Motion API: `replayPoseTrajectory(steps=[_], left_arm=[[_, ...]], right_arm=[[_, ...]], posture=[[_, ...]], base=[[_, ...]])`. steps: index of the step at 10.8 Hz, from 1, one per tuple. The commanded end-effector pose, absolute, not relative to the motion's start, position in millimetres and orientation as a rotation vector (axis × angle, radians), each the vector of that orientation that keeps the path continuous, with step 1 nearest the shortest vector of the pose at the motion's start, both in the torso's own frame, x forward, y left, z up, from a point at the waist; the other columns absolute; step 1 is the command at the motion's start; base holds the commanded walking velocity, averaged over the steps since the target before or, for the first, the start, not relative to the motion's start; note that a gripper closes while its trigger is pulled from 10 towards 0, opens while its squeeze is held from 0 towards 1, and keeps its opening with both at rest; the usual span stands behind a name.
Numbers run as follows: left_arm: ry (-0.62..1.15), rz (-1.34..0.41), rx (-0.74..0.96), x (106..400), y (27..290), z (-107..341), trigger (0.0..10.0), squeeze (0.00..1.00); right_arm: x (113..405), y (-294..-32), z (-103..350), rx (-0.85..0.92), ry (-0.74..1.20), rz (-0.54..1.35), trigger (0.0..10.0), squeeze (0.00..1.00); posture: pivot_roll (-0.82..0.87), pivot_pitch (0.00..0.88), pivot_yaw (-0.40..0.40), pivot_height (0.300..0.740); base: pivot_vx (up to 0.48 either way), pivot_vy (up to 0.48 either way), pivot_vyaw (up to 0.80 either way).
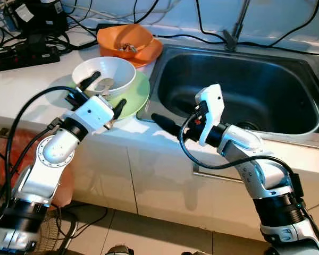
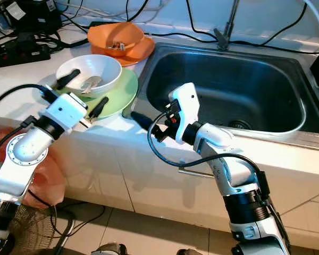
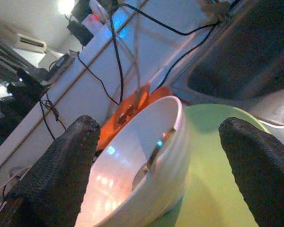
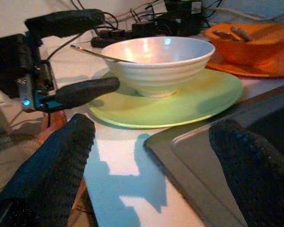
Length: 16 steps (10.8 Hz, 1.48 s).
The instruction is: Kitchen organization
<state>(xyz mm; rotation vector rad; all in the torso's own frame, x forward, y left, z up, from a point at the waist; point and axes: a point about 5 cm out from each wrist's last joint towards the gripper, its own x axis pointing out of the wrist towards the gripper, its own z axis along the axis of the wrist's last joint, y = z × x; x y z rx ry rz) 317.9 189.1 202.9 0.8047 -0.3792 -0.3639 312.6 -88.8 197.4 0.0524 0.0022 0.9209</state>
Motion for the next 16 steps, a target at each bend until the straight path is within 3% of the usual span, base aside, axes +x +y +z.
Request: replayPoseTrajectory(steps=[1, 2, 3, 4, 5, 7, 16], left_arm=[[-0.373, -0.396, 0.846, 321, 189, 202, 7.2, 0.00], [-0.368, -0.405, 0.855, 325, 192, 201, 3.9, 0.00], [-0.364, -0.407, 0.864, 329, 197, 201, 2.6, 0.00], [-0.361, -0.405, 0.866, 331, 199, 201, 2.6, 0.00], [-0.359, -0.409, 0.869, 334, 202, 199, 0.9, 0.00], [-0.368, -0.423, 0.873, 336, 202, 197, 0.0, 0.00], [-0.412, -0.511, 0.862, 342, 190, 193, 0.0, 0.00]], right_arm=[[306, -90, 200, 0.061, -0.001, 0.953, 10.0, 0.00], [305, -90, 200, 0.064, 0.003, 0.955, 10.0, 0.00], [305, -91, 201, 0.063, 0.007, 0.947, 10.0, 0.00], [305, -91, 202, 0.061, 0.007, 0.946, 10.0, 0.00], [304, -91, 203, 0.062, 0.006, 0.945, 10.0, 0.00], [303, -91, 203, 0.065, 0.006, 0.945, 10.0, 0.00], [299, -88, 196, 0.064, 0.025, 0.940, 10.0, 0.00]], posture=[[0.12, 0.076, 0.014, 0.740], [0.12, 0.076, 0.012, 0.740], [0.11, 0.074, 0.011, 0.740], [0.11, 0.074, 0.011, 0.740], [0.11, 0.074, 0.011, 0.740], [0.11, 0.073, 0.010, 0.740], [0.10, 0.078, 0.017, 0.740]], base=[[0.000, 0.000, 0.00], [0.000, 0.000, 0.00], [0.000, 0.000, 0.00], [0.000, 0.000, 0.00], [0.000, 0.000, 0.00], [0.000, 0.000, 0.00], [0.000, 0.000, 0.00]])
